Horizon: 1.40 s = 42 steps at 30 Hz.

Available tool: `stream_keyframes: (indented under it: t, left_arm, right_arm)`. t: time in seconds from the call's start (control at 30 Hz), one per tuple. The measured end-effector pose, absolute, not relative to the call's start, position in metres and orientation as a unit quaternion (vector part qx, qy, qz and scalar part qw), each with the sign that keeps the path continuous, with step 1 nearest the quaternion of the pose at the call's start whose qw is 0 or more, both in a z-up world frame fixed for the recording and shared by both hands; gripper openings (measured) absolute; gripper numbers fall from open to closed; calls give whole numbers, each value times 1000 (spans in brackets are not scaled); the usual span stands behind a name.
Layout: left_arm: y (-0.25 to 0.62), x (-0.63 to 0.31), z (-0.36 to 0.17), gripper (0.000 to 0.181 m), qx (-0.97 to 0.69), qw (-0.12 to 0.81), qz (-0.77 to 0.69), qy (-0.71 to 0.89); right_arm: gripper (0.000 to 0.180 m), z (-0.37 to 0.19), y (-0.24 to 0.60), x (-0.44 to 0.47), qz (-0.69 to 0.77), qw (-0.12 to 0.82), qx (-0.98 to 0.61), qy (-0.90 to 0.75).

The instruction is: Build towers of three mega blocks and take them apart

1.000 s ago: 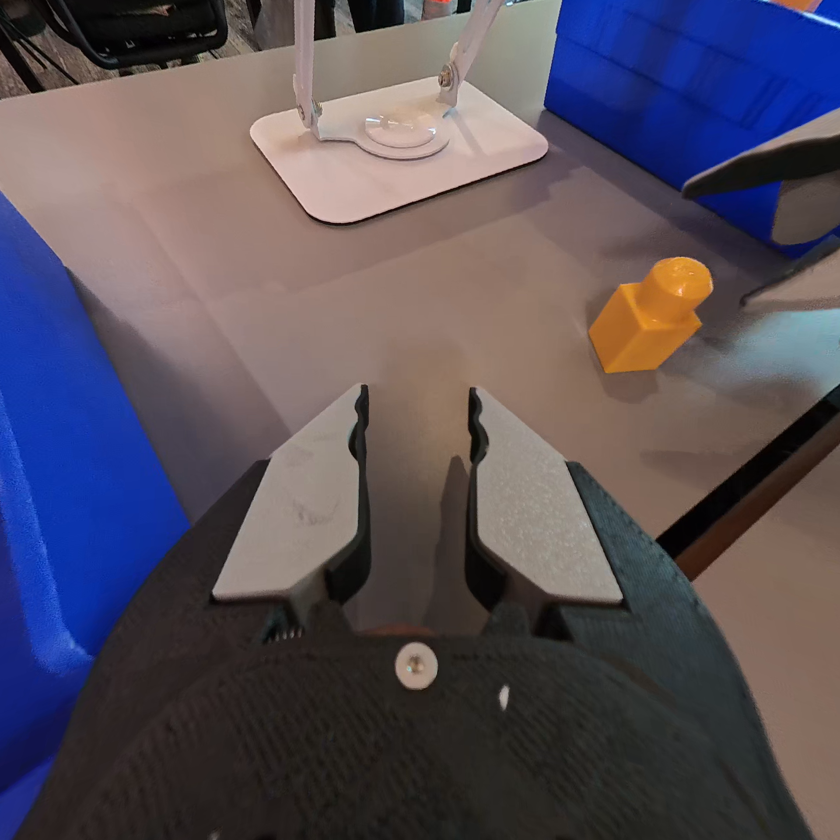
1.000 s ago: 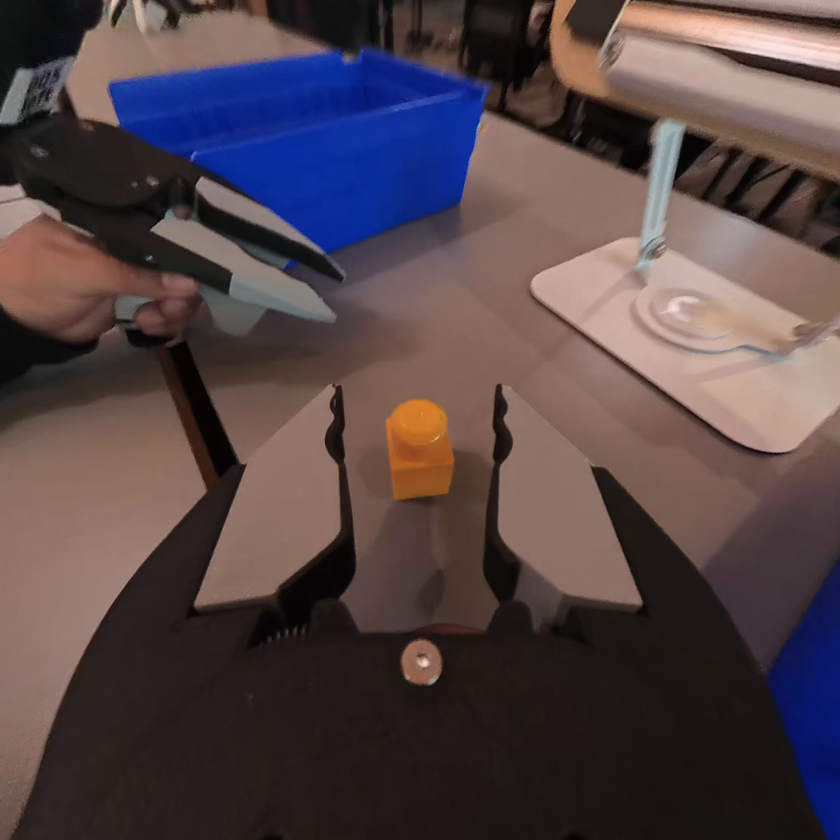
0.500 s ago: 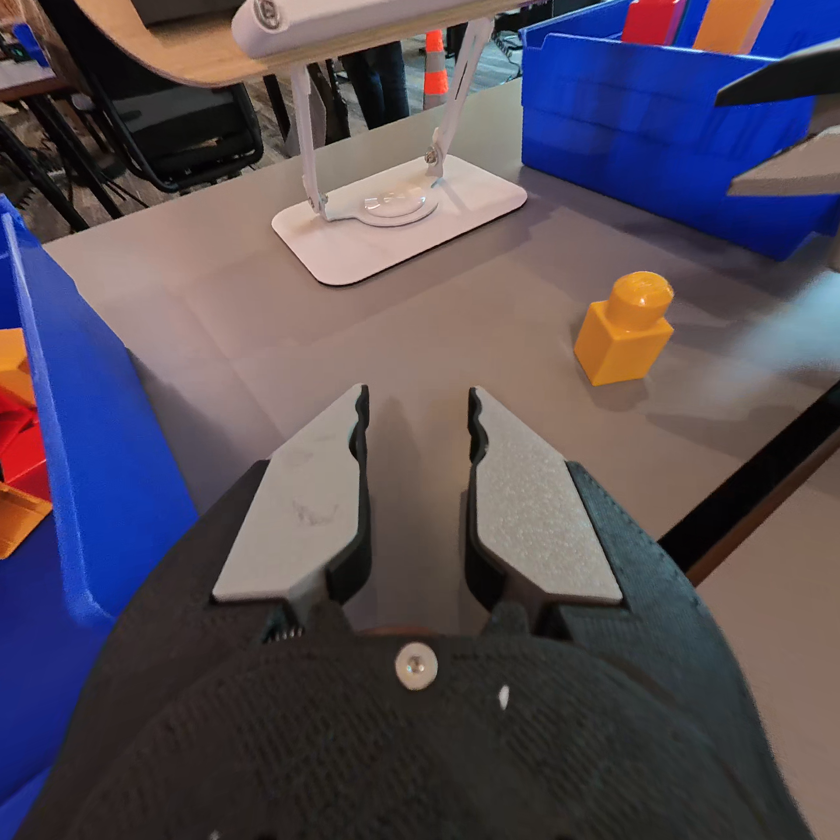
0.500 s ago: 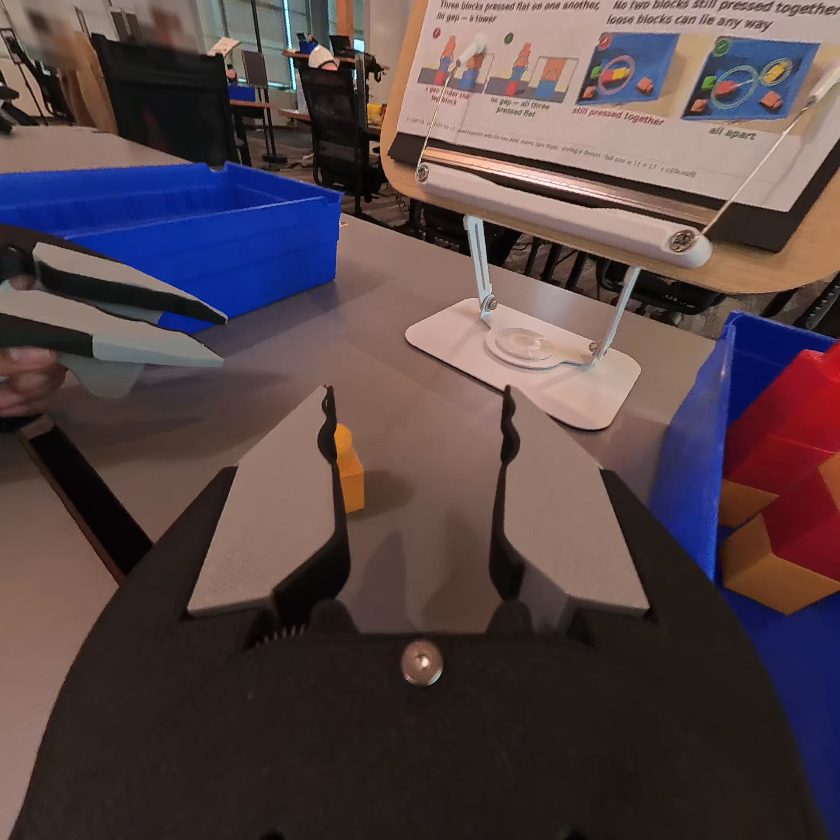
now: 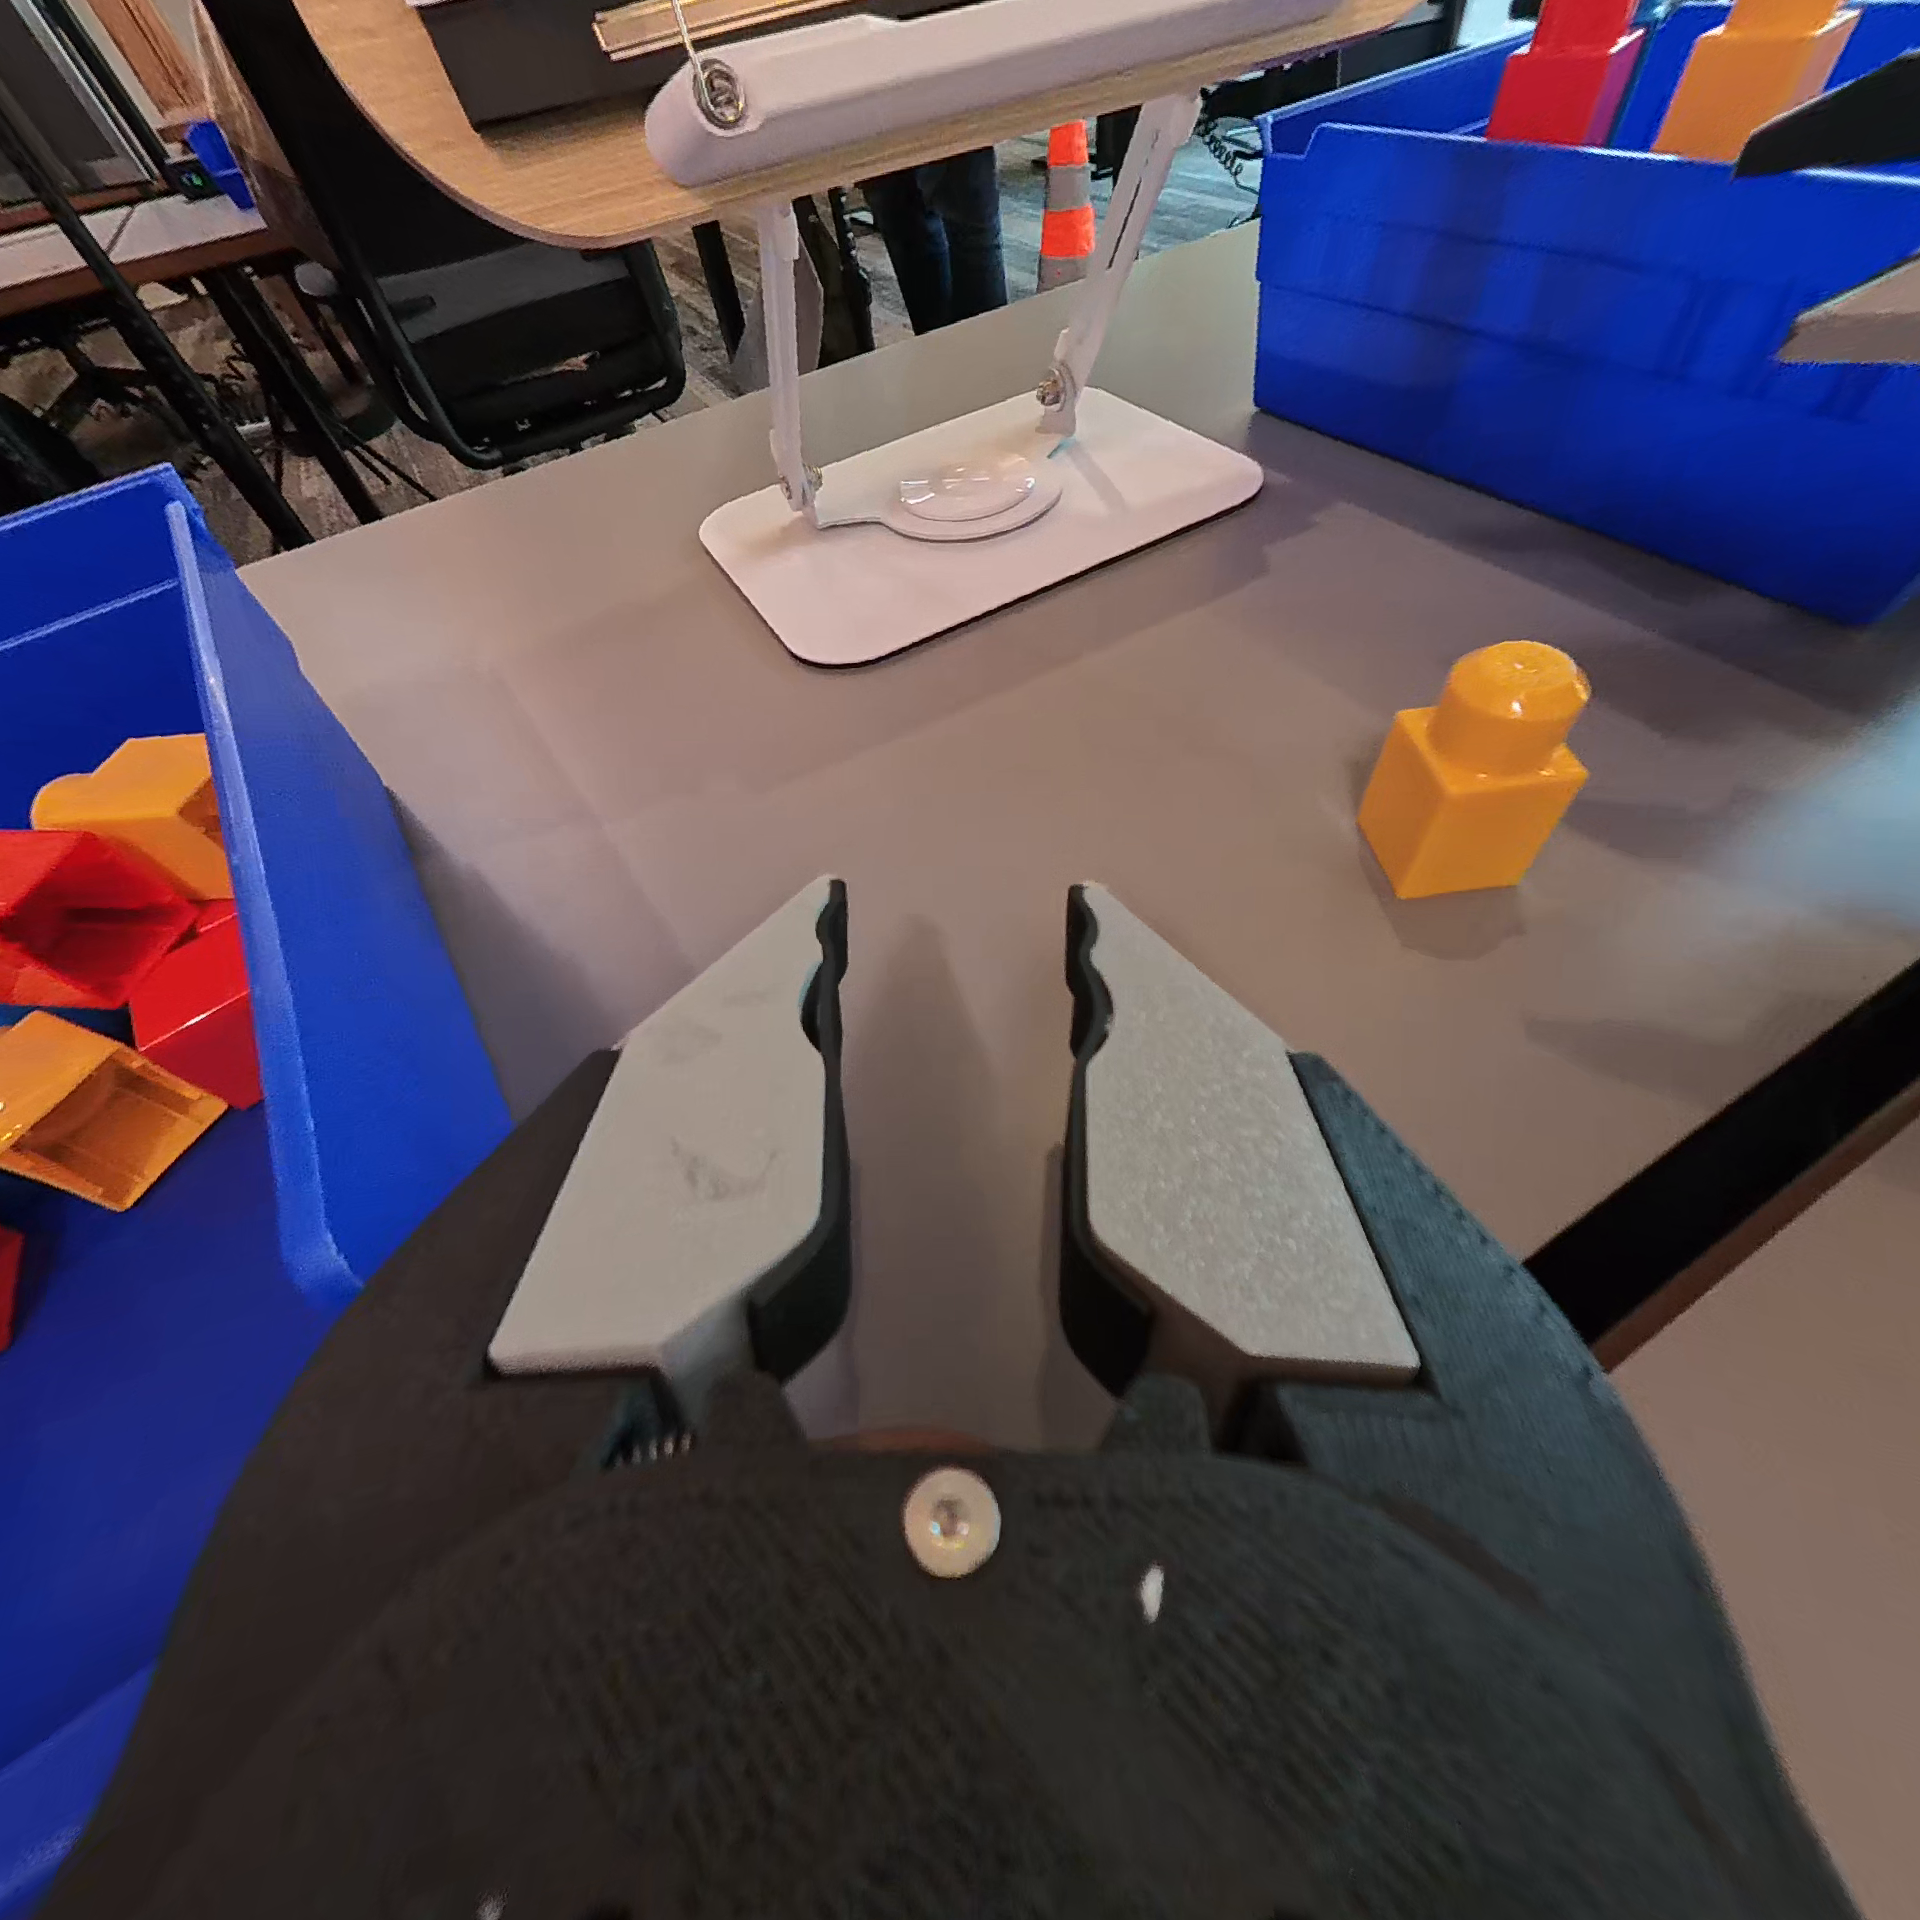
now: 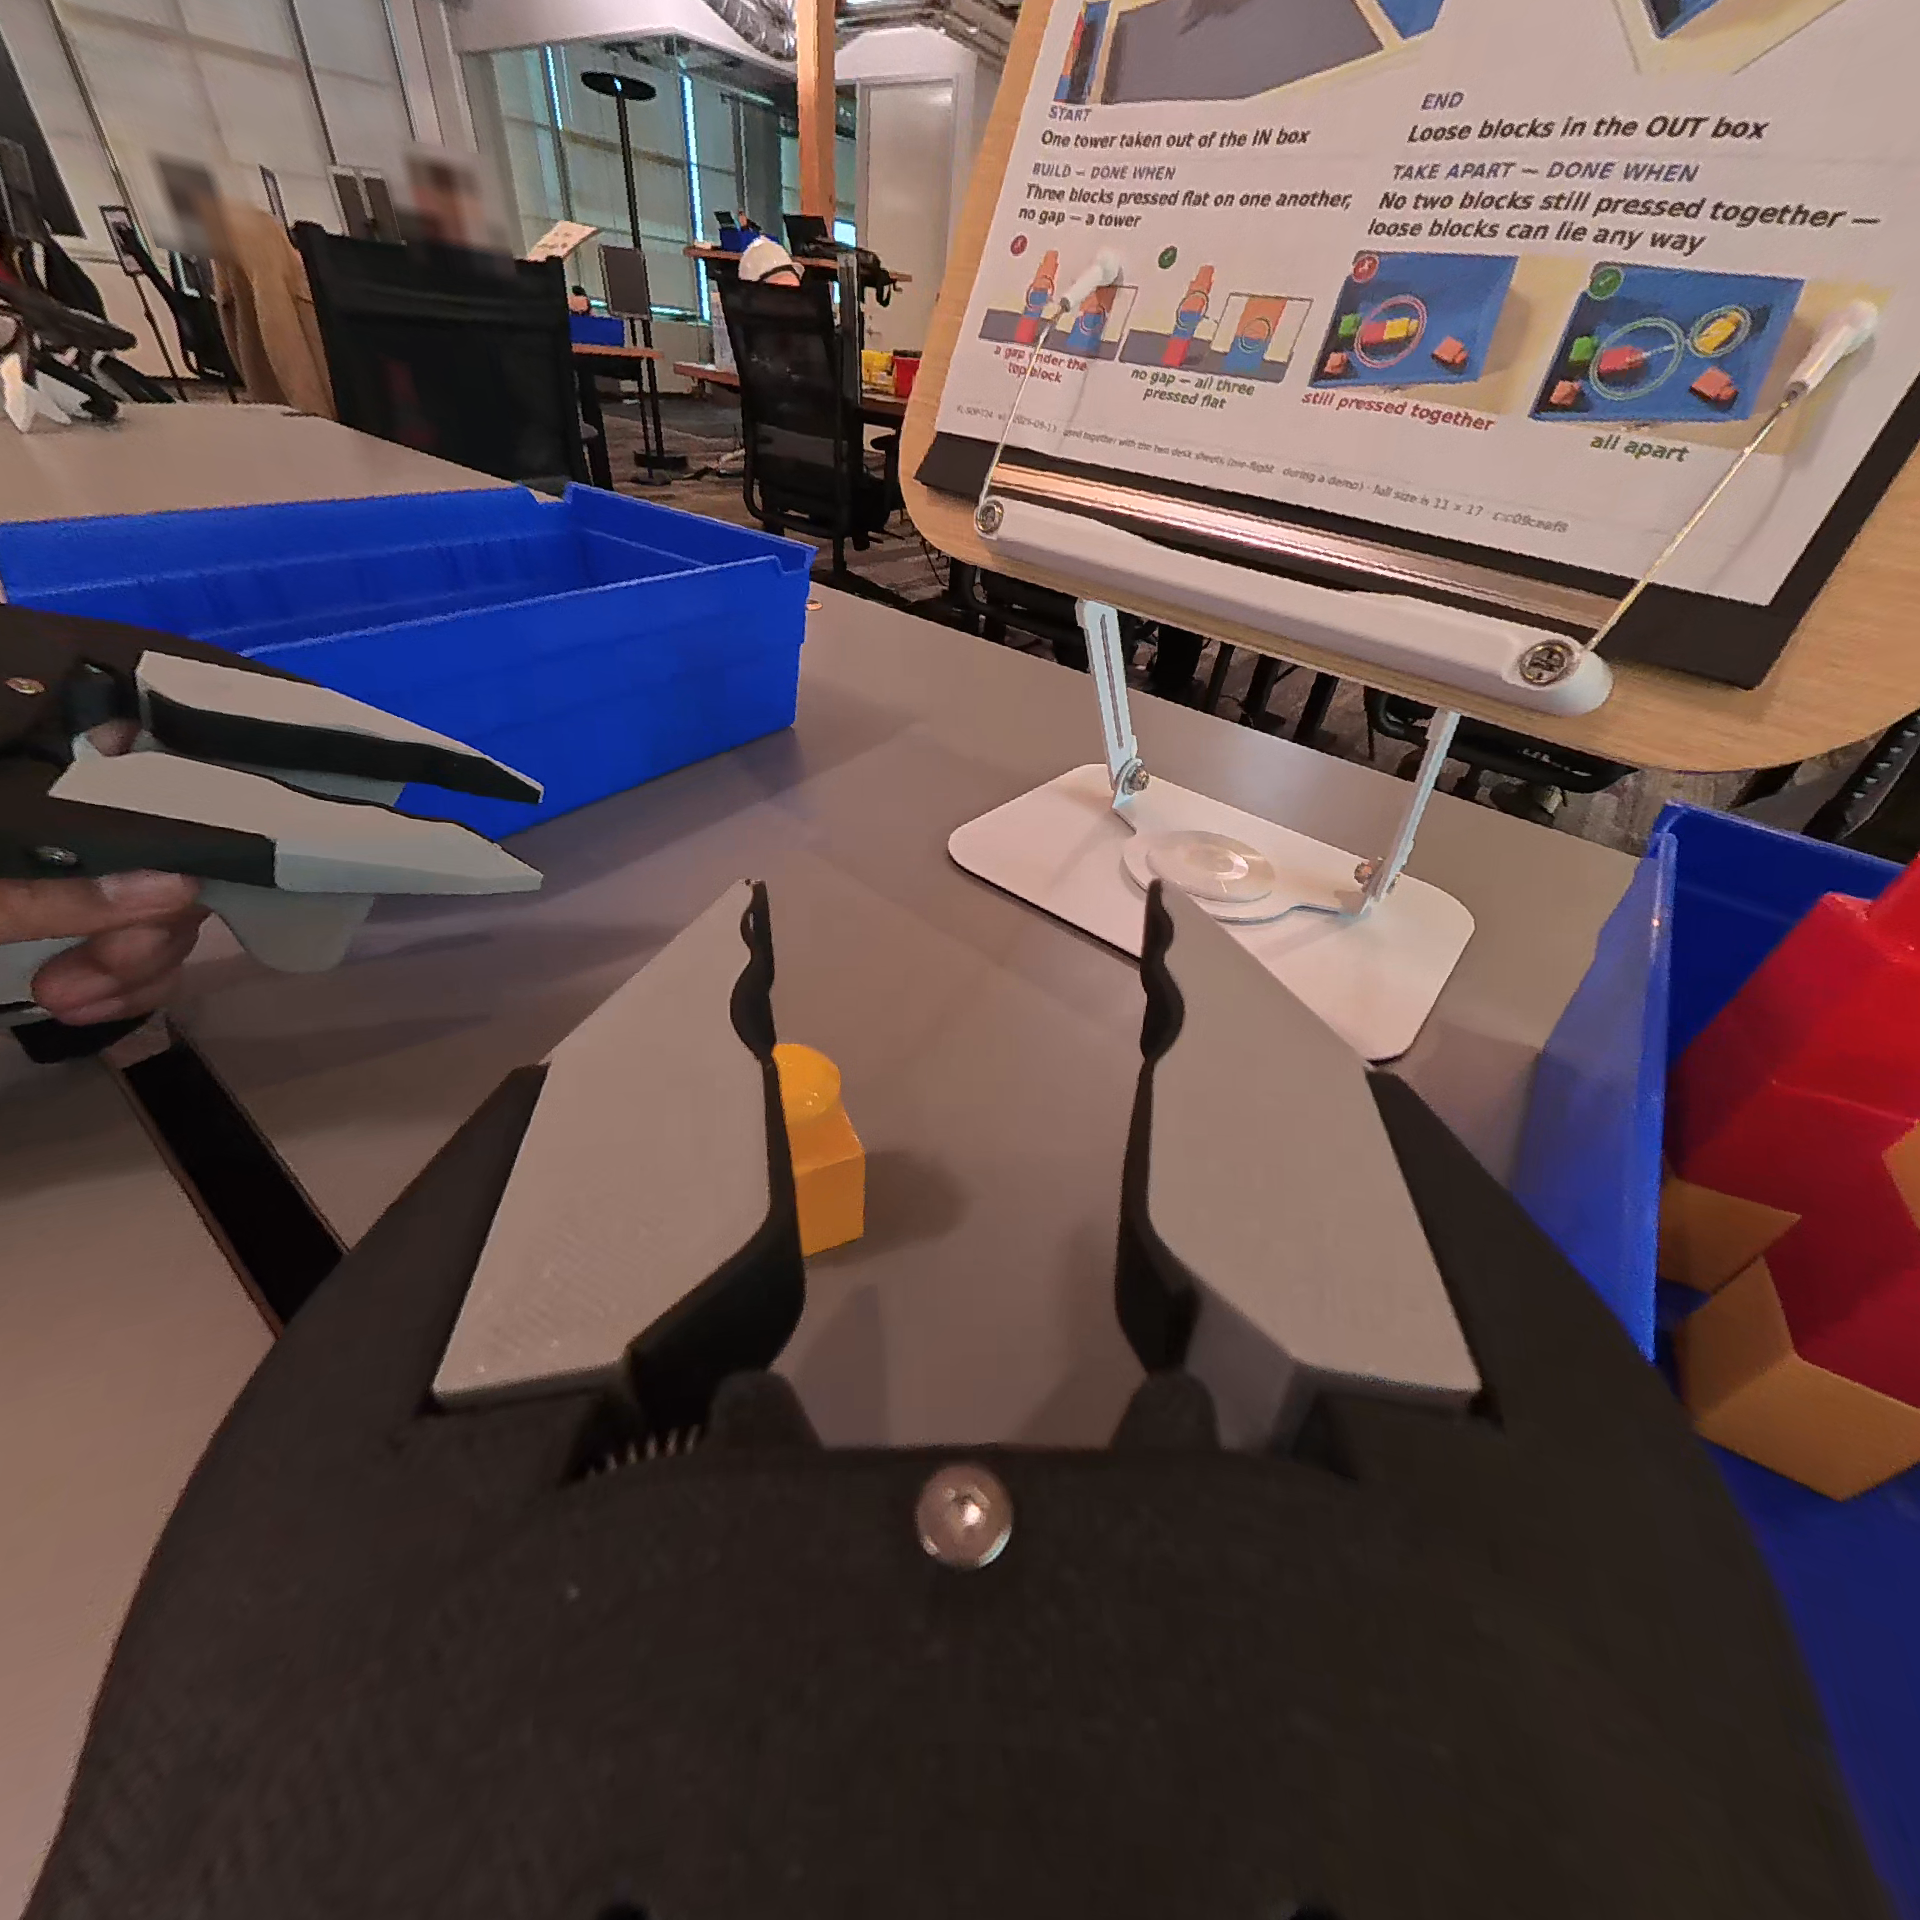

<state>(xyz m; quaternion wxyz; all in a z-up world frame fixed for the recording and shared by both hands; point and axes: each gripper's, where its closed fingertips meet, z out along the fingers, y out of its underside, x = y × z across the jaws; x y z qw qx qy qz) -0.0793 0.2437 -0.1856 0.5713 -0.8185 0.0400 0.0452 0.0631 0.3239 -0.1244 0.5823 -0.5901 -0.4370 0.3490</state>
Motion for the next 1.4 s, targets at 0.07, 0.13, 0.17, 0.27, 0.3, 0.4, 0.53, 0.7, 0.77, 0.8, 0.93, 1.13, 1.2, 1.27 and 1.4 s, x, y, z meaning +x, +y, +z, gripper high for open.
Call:
stream_keyframes:
  t: [0.07,0.13,0.17,0.27,0.3,0.4,0.53,0.7,0.77,0.8,0.93,1.13,1.2,1.27,1.4]
  left_arm:
    - [242,-79,-183,40,-817,574,48,37]
    - [240,-78,-175,40,-808,586,41,34]
    - [238,-76,-169,40,-803,594,36,33]
    - [229,-79,-153,40,-786,617,25,16]
    - [225,-82,-146,40,-779,626,16,4]
    - [207,-110,-125,40,-770,637,4,-34]
    - [187,-185,-93,54,-780,620,26,-84]
    - [195,-257,-95,64,-808,577,9,-122]
    - [202,-267,-107,63,-817,565,12,-114]
    - [205,-271,-115,64,-824,556,15,-109]
    - [206,-283,-140,61,-833,542,25,-110]
    - [201,-285,-148,58,-829,546,47,-110]
    - [202,-283,-149,58,-831,543,55,-106]
    - [203,-278,-150,58,-833,541,46,-104]
    - [205,-275,-153,58,-837,536,48,-98]
  right_arm:
    - [69,-122,321,62,357,580,-589,-434]
    - [69,-120,318,62,362,580,-587,-433]
    - [69,-120,317,62,361,582,-585,-433]
    - [69,-120,316,63,355,588,-583,-434]
    - [69,-121,317,62,352,588,-583,-436]
    - [70,-127,320,62,339,577,-593,-448]
    - [76,-128,330,63,329,560,-612,-451]
    - [77,-130,328,61,334,551,-609,-462]
    - [76,-135,327,61,320,553,-608,-471]
    - [76,-138,327,62,315,553,-608,-474]
    - [77,-142,319,58,328,541,-607,-481]
    - [76,-137,308,54,332,547,-588,-494]
    - [75,-139,306,52,331,548,-584,-500]
    - [75,-144,308,52,321,546,-585,-506]
    - [75,-143,310,53,330,544,-586,-501]
